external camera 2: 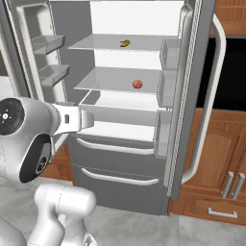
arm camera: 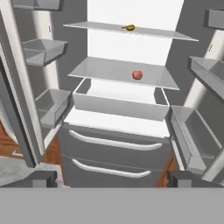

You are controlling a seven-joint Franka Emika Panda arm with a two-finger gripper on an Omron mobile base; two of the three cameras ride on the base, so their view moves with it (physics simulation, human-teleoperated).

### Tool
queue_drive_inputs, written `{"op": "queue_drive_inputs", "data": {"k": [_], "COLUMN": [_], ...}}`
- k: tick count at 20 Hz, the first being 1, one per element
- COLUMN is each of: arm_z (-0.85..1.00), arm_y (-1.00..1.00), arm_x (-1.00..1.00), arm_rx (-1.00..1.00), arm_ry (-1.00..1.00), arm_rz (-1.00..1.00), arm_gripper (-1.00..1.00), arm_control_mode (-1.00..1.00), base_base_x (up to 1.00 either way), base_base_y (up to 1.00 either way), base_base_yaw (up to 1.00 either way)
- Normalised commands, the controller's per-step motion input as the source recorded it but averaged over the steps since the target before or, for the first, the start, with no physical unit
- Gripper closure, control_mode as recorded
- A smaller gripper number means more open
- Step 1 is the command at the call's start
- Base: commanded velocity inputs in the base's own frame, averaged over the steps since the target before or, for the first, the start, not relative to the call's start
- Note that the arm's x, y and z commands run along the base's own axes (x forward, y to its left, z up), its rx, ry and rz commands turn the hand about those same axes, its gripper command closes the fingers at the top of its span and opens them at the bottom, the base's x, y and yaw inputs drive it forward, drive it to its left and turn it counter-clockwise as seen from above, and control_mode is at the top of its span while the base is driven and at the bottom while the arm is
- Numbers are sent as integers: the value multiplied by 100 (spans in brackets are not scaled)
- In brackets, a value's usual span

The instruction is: Retrieve the banana and peach from the fridge and place them into the bowl on the dining table.

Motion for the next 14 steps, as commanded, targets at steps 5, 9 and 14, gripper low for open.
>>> {"op": "queue_drive_inputs", "data": {"k": [5,9,14], "arm_z": [-19,-10,-10], "arm_y": [32,5,0], "arm_x": [0,0,0], "arm_rx": [-5,0,0], "arm_ry": [1,0,0], "arm_rz": [-4,-3,0], "arm_gripper": [-100,-100,-100], "arm_control_mode": [-100,-100,-100], "base_base_x": [0,0,0], "base_base_y": [0,0,0], "base_base_yaw": [0,0,0]}}
